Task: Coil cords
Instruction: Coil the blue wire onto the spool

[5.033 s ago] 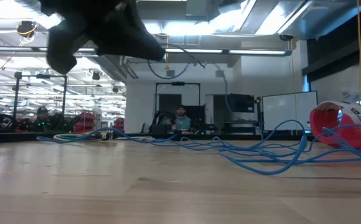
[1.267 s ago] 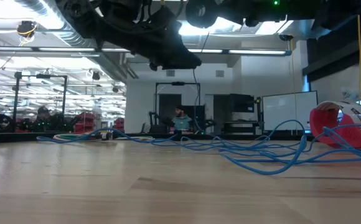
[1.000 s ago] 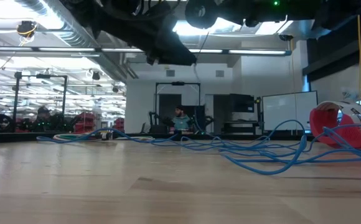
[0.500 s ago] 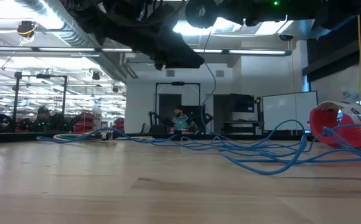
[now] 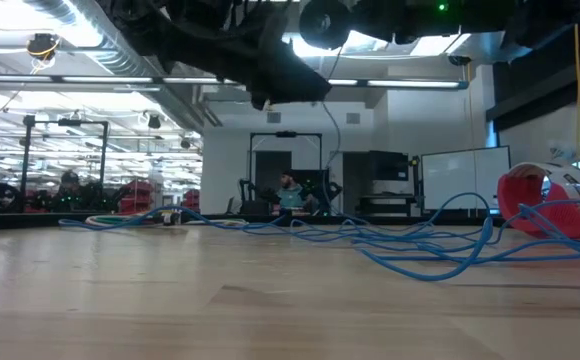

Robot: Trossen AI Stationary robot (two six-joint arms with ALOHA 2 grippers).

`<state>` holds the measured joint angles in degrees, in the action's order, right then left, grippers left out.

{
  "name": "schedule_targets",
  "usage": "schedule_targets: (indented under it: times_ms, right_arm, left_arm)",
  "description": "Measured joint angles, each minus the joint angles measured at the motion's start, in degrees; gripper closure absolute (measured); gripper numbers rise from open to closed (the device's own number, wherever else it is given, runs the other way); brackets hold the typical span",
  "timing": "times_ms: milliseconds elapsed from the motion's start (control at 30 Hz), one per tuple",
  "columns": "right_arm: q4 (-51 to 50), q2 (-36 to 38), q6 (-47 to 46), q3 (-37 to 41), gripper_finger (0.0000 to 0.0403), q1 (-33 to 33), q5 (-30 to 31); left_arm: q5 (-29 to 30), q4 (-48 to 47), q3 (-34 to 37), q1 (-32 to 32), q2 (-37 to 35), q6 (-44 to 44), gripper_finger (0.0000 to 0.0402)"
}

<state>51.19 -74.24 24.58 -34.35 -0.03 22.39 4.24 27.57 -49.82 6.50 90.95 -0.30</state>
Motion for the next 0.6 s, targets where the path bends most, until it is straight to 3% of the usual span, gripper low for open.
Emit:
schedule_targets:
  times_ms: [300,500,600]
  right_arm:
    - [0.1,0.0,0.0,0.0,0.0391,0.0,-0.1]
    - [0.1,0.0,-0.5,0.0,0.0391,0.0,-0.1]
    - [-0.2,0.0,-0.6,0.0,0.0391,0.0,-0.5]
  left_arm:
    - [7.3,0.9,0.0,0.1,1.5,1.9,0.028]
    - [10.1,-0.7,0.0,0.3,1.5,3.8,0.0367]
    - [16.5,-2.5,0.0,0.4,1.3,5.1,0.0393]
